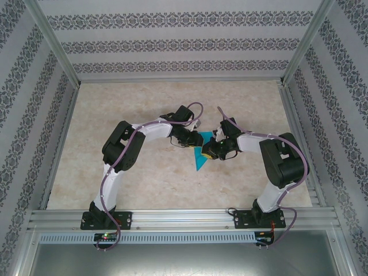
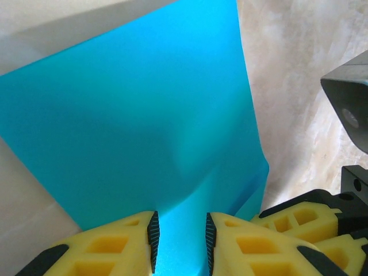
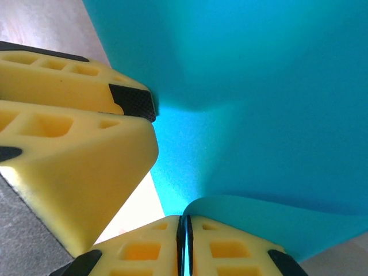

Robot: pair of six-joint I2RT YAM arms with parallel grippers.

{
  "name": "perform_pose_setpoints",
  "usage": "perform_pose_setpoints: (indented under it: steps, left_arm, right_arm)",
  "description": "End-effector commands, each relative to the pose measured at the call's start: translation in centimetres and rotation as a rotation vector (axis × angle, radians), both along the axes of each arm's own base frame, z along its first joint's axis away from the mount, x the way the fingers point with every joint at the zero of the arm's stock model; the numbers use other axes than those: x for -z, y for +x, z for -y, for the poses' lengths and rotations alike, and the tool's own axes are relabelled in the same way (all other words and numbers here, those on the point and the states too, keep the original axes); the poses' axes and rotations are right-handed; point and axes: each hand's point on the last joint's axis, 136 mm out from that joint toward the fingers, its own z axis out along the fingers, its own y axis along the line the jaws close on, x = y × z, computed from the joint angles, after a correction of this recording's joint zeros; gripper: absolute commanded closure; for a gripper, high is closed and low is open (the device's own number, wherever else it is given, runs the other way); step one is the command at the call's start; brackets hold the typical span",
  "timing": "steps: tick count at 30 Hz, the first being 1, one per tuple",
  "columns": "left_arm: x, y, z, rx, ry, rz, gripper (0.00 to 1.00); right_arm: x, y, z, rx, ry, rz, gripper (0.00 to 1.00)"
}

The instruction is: Fold a paper plane with a square sheet of paper (pick it up from the middle)

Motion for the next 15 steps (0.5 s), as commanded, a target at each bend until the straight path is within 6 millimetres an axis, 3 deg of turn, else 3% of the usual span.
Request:
perform_pose_setpoints:
  steps: [1, 15]
  left_arm:
    - [1.33, -0.35, -0.68, -0.012, 0.012, -0.038, 0.68]
    - [1.34, -0.44, -0.55, -0.013, 0.001, -0.047, 0.68]
  right_arm:
    - [0.18, 0.82, -0.38, 0.001, -0.018, 0.014, 0.87]
    - [1.16, 0.91, -0.59, -0.001, -0.035, 0.004, 0.86]
